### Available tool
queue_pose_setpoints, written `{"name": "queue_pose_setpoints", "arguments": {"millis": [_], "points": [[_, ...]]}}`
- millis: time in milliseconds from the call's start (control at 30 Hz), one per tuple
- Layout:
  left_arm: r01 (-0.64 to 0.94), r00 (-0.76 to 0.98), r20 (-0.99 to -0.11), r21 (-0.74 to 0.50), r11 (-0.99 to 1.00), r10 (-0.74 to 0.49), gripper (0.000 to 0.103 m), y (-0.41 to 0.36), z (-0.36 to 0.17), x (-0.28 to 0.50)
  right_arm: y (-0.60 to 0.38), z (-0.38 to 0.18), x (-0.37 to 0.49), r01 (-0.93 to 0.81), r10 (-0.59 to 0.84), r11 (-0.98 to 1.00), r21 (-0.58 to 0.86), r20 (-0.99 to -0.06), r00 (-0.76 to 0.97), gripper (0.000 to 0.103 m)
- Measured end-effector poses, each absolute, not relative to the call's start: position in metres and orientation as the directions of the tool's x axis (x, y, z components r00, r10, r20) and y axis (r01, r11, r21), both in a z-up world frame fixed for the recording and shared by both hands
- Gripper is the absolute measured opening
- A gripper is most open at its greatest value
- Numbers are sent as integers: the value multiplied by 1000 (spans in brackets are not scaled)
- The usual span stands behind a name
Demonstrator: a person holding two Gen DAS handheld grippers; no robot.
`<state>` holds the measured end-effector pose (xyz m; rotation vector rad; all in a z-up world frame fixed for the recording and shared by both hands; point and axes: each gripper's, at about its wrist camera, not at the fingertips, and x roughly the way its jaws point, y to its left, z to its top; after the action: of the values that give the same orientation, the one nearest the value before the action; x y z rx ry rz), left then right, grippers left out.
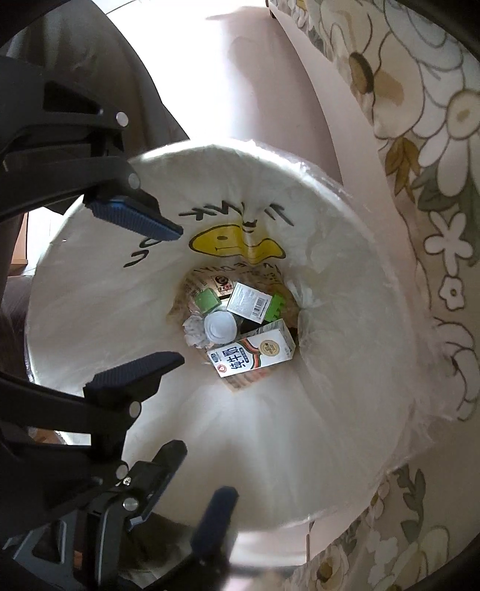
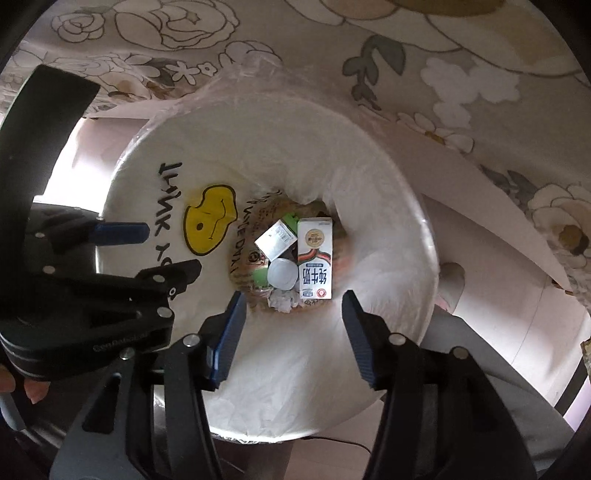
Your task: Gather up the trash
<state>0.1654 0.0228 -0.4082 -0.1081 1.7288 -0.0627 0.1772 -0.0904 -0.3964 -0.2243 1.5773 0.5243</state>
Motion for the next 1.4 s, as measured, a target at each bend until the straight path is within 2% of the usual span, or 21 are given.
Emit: {"name": "queue_pose_setpoints", "arguments": {"millis": [267,400,533,600,633,767,933,1167,1400], "points": [[61,-43,-997,-61,996,-58,65,15,-352,146,-96,-347,161,-472,210,857,209,-976,-51,55],[127,39,-999,-31,991,-36,65,8,-308,139,-102,-301,148,-510,215,844,165,-976,41,61],[152,129,-991,-11,988,-30,65,3,-265,130,-112,-263,140,-512,246,844,160,-964,103,63],[160,181,-983,1,987,-28,69,2,-242,125,-119,-241,136,-502,254,852,152,-957,142,66],[159,215,-977,21,987,-13,74,2,-229,121,-124,-227,133,-490,256,860,143,-951,172,68],[137,384,-921,126,983,64,80,-2,-184,104,-139,-182,122,-472,275,872,129,-927,254,70],[94,501,-859,170,981,101,91,2,-137,83,-157,-132,100,-458,295,881,119,-895,334,77],[32,627,-764,222,975,153,92,1,-81,44,-176,-85,55,-436,307,896,83,-825,475,81],[-2,696,-704,191,982,138,95,3,-47,4,-188,-46,9,-355,293,933,56,-691,661,85]]}}
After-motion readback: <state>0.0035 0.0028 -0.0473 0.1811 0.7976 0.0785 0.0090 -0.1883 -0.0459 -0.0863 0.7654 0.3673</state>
